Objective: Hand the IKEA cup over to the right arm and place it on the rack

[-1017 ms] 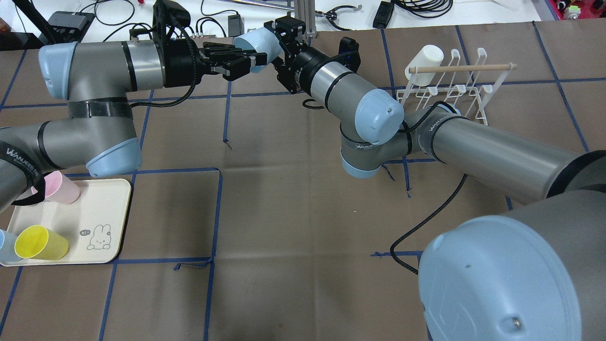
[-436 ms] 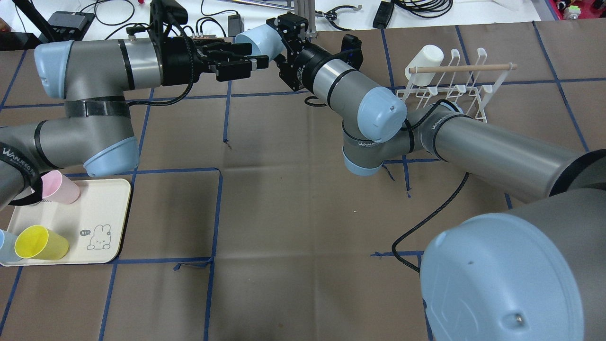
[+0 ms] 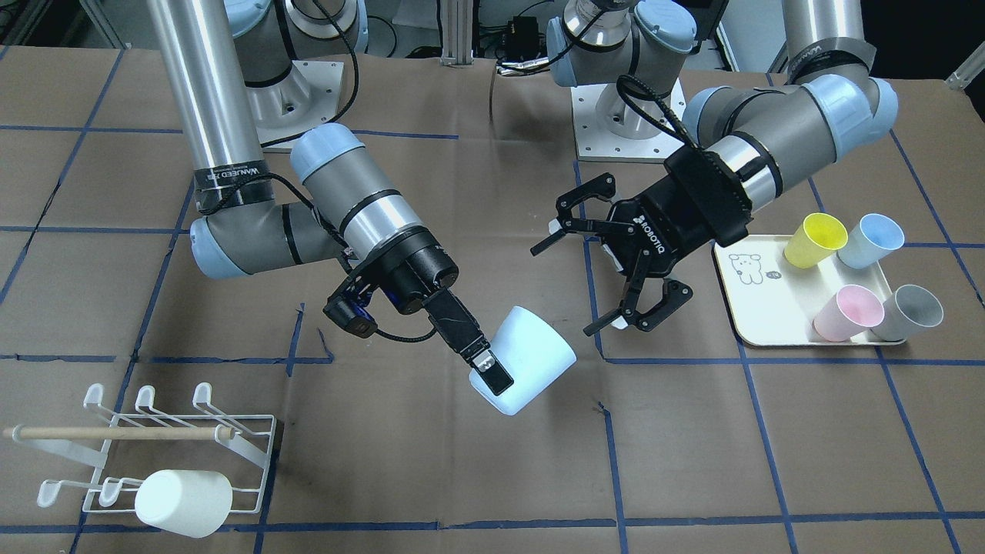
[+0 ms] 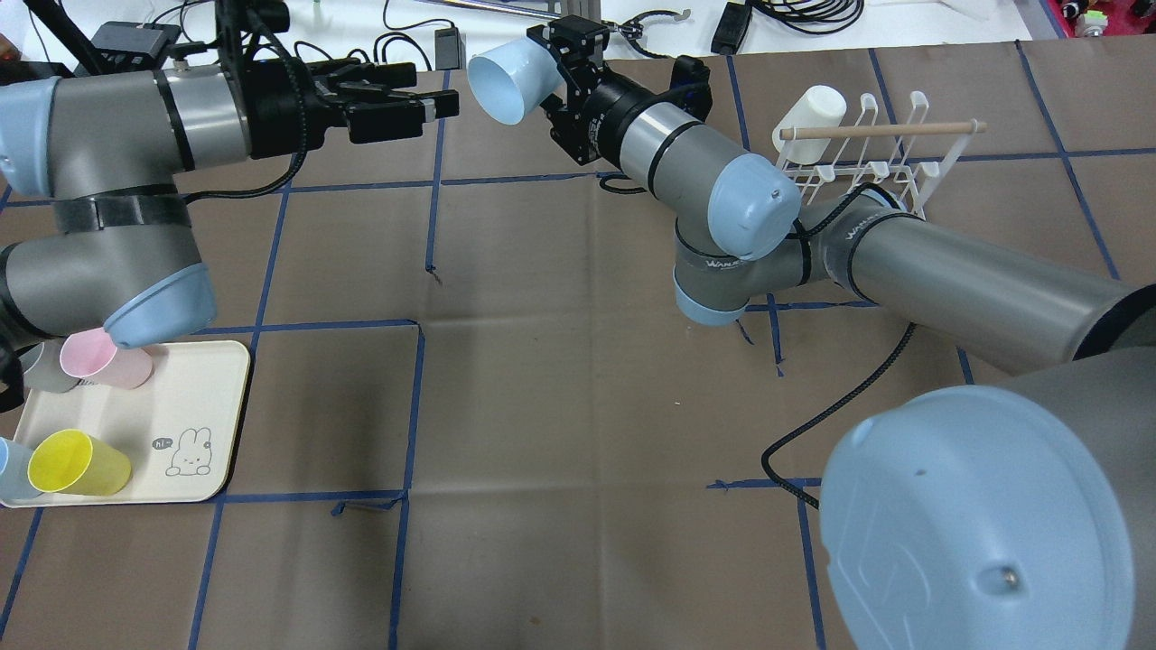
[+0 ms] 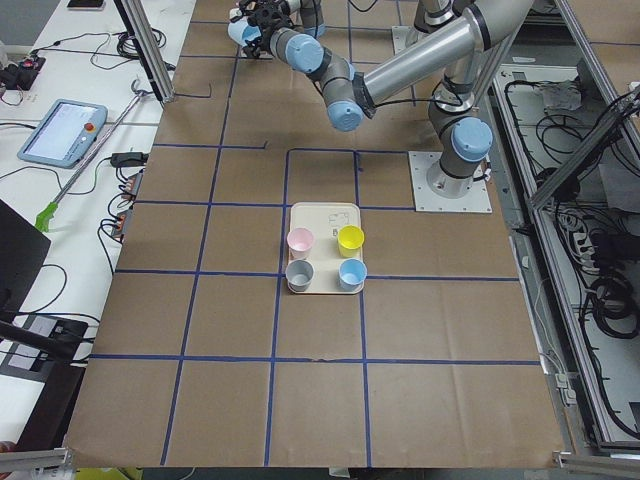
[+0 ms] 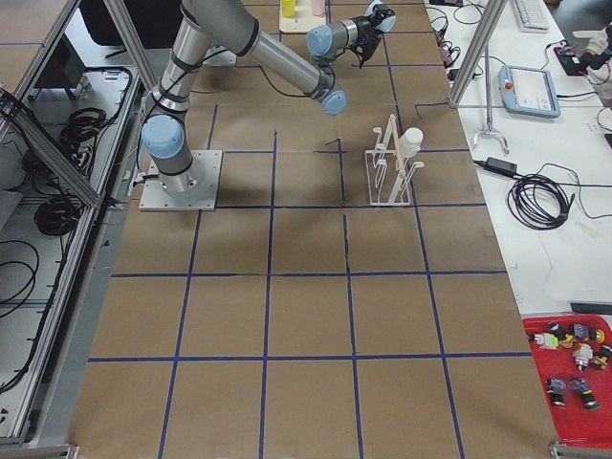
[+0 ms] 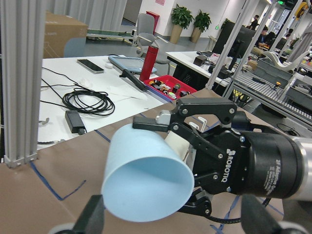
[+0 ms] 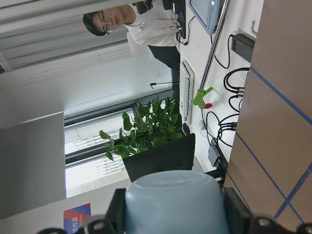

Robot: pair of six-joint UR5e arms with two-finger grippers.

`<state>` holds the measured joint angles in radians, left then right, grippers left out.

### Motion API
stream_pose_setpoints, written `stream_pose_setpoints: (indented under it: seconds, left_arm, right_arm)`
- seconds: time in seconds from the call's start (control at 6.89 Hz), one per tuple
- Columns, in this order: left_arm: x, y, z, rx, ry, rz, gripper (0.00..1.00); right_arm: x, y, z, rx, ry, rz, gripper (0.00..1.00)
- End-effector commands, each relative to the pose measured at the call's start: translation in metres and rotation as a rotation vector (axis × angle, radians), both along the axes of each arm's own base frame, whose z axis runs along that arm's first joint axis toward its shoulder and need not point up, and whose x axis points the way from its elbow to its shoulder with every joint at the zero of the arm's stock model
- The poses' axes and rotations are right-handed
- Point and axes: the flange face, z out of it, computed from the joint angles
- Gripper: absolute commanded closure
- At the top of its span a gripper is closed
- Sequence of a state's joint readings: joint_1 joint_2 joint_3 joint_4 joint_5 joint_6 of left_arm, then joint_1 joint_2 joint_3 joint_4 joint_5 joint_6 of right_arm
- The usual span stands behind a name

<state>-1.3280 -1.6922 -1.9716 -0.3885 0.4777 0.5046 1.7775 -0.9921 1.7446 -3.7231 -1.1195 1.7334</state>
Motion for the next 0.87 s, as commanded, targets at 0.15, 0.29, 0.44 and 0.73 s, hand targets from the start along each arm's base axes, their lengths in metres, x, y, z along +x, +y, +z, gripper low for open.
stream_pose_setpoints:
  seconds: [0.15, 0.29, 0.44, 0.73]
  left_arm:
    - [0.039, 0.015, 0.014, 0.019, -0.006, 0.093, 0.01]
    - [0.046, 0.01, 0.007, 0.06, -0.076, 0.156, 0.01]
    - [0.053, 0.0, 0.009, 0.113, -0.128, 0.245, 0.01]
    - [0.062, -0.016, -0.009, 0.237, -0.244, 0.394, 0.01]
  right_arm:
    - [-0.07, -0.026, 0.013, -0.193, 0.19, 0.018, 0.67]
    - [-0.085, -0.029, 0.019, -0.324, 0.357, 0.021, 0.68]
    - [-0.096, -0.029, 0.025, -0.451, 0.52, 0.027, 0.72]
    - [-0.136, -0.035, 0.039, -0.717, 0.932, 0.025, 0.75]
